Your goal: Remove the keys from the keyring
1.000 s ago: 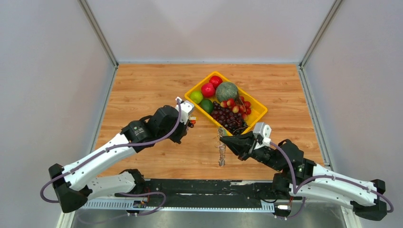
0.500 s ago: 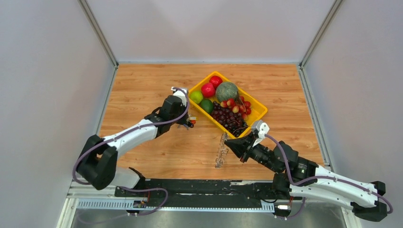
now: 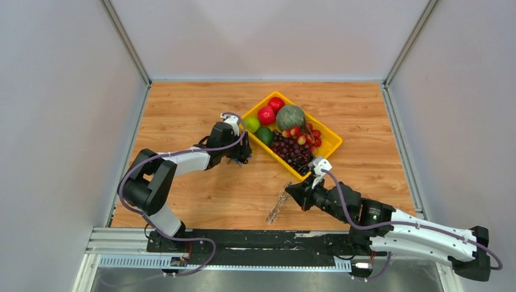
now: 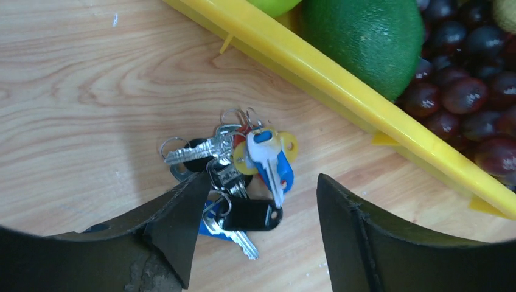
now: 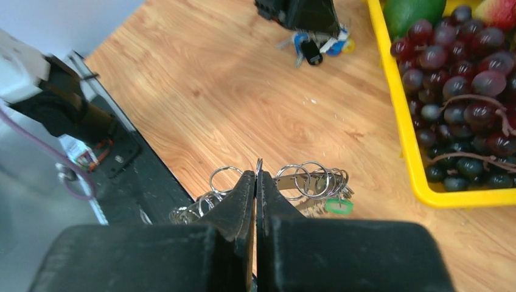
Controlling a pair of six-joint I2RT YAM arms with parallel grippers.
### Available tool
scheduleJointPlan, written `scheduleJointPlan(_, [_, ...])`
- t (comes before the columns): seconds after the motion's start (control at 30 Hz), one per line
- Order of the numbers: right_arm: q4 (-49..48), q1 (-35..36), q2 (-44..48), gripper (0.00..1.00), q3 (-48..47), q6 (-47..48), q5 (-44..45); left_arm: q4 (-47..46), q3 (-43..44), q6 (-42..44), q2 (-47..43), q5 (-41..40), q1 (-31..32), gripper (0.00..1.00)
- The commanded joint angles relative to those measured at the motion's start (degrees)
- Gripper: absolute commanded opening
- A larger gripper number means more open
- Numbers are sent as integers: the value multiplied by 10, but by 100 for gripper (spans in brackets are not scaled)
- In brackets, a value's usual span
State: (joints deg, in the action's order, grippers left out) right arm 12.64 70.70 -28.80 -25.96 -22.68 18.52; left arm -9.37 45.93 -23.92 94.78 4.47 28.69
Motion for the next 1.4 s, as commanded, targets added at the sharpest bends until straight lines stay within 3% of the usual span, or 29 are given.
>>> scheduleJointPlan(0.0, [-25,0,-76,0,-20,5,1,-29,-20,9,-76,-1,-3,77])
scheduleJointPlan(0.3, [-64,-36,-325,0,-127,84,-25,130,-32,14,-285,-57,-2,99])
scheduleJointPlan(0.5, [-103,-105,-470,0,-212,97,-62,200,-71,-39,-431,-161,-4,100])
scheduleJointPlan(0.6, [-134,-136,-518,3,-247,102,-85,277,-70,-113,-479,-253,-5,100])
scheduleJointPlan(0.63, [-137,-143,-534,15,-265,103,-95,297,-56,-123,-483,-278,-4,100])
scheduleJointPlan(0.7, [-130,-148,-557,64,-297,90,-89,351,-25,-127,-484,-294,-5,100])
scheduleJointPlan(0.73, [-113,-149,-561,84,-309,72,-64,390,-13,-126,-479,-298,-5,100])
scheduleJointPlan(0.77, [-100,-149,-560,95,-318,59,-43,408,14,-127,-477,-310,-5,100])
scheduleJointPlan(0.8, [-92,-149,-554,99,-324,51,-24,444,26,-132,-471,-317,-4,100])
scheduleJointPlan(0.9, [-72,-149,-515,100,-331,24,39,516,83,-140,-465,-366,-4,100])
scheduleJointPlan(1.03, [-53,-150,-409,100,-323,53,85,543,121,-129,-484,-414,-4,100])
scheduleJointPlan(1.17, [-51,-151,-279,100,-300,117,138,515,126,-91,-534,-409,-5,100])
scheduleJointPlan(1.37, [-17,-151,-100,100,-273,170,233,413,59,-19,-654,-341,-5,100])
